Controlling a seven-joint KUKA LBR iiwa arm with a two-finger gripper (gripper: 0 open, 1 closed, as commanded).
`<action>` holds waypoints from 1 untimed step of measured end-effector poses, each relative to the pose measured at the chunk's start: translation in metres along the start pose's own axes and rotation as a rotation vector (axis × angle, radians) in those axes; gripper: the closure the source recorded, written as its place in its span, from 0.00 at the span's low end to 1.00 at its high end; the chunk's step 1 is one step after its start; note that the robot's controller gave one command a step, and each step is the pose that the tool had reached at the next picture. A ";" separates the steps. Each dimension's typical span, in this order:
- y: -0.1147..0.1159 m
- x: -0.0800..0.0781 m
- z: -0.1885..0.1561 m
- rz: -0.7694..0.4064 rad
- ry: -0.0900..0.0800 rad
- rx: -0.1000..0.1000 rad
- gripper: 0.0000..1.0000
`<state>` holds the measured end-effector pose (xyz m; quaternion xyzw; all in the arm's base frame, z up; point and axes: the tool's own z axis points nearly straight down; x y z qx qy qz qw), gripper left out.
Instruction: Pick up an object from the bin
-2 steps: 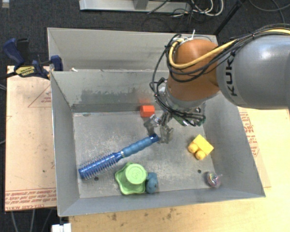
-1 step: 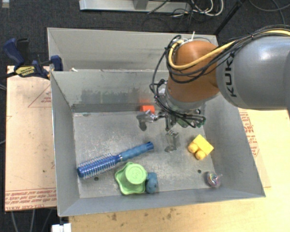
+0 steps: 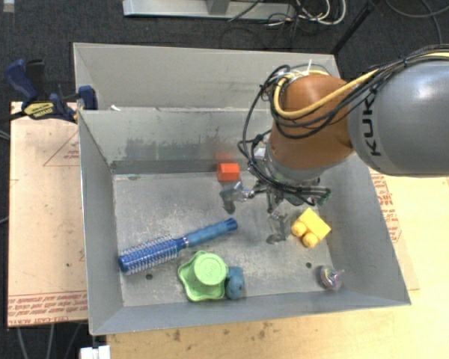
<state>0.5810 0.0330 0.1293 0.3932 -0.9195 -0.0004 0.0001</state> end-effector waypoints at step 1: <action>-0.036 0.102 -0.037 -0.039 0.001 0.003 0.00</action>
Offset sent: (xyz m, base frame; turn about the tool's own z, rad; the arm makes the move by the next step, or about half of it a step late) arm -0.0436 -0.0935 0.0357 -0.0505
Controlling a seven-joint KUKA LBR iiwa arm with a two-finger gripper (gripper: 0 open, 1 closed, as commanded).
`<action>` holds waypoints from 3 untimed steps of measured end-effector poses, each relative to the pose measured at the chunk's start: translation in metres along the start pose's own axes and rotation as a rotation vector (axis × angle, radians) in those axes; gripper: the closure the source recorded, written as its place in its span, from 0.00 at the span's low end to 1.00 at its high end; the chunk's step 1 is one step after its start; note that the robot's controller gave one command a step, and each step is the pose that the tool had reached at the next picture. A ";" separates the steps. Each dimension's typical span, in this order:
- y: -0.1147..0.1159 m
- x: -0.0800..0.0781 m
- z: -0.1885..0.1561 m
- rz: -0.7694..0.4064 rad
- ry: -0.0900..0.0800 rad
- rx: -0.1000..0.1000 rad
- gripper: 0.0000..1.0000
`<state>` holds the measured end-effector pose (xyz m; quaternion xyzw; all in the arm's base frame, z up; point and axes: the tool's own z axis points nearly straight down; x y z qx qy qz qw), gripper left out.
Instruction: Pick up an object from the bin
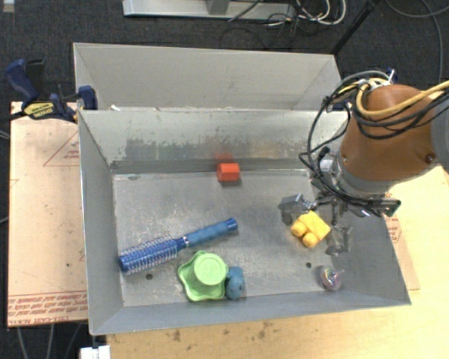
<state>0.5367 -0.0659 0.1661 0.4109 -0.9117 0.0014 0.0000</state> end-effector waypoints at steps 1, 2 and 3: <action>-0.050 0.002 0.090 -0.069 -0.001 -0.005 0.00; -0.077 0.018 0.092 -0.112 -0.015 -0.012 0.00; -0.077 0.018 0.091 -0.105 -0.018 -0.013 1.00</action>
Offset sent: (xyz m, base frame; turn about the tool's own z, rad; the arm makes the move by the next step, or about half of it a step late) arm 0.0364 -0.0334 -0.0851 -0.0749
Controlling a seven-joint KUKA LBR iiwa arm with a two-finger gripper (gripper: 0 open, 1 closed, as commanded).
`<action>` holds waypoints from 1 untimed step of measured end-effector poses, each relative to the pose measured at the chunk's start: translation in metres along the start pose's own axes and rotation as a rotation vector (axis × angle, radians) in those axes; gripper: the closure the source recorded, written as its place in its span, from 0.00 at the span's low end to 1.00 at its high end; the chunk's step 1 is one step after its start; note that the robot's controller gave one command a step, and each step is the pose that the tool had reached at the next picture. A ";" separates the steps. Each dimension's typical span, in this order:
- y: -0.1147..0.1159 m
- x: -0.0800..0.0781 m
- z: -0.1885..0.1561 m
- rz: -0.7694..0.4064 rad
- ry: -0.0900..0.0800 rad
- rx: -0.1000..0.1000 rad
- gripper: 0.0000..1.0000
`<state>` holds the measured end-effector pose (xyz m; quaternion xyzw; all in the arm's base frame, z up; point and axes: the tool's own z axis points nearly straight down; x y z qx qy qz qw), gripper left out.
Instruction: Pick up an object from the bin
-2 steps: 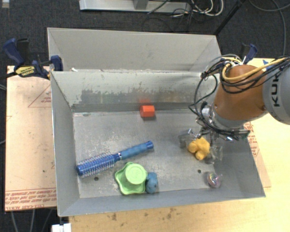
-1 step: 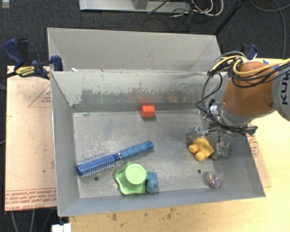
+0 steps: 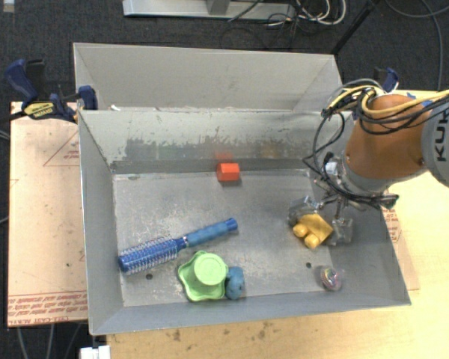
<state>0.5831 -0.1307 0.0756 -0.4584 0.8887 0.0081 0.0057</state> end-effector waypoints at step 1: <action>0.030 -0.058 -0.143 -0.002 0.009 0.018 1.00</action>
Offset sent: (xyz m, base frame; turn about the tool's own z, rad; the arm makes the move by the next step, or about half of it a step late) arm 0.0056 0.0586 0.1395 0.0019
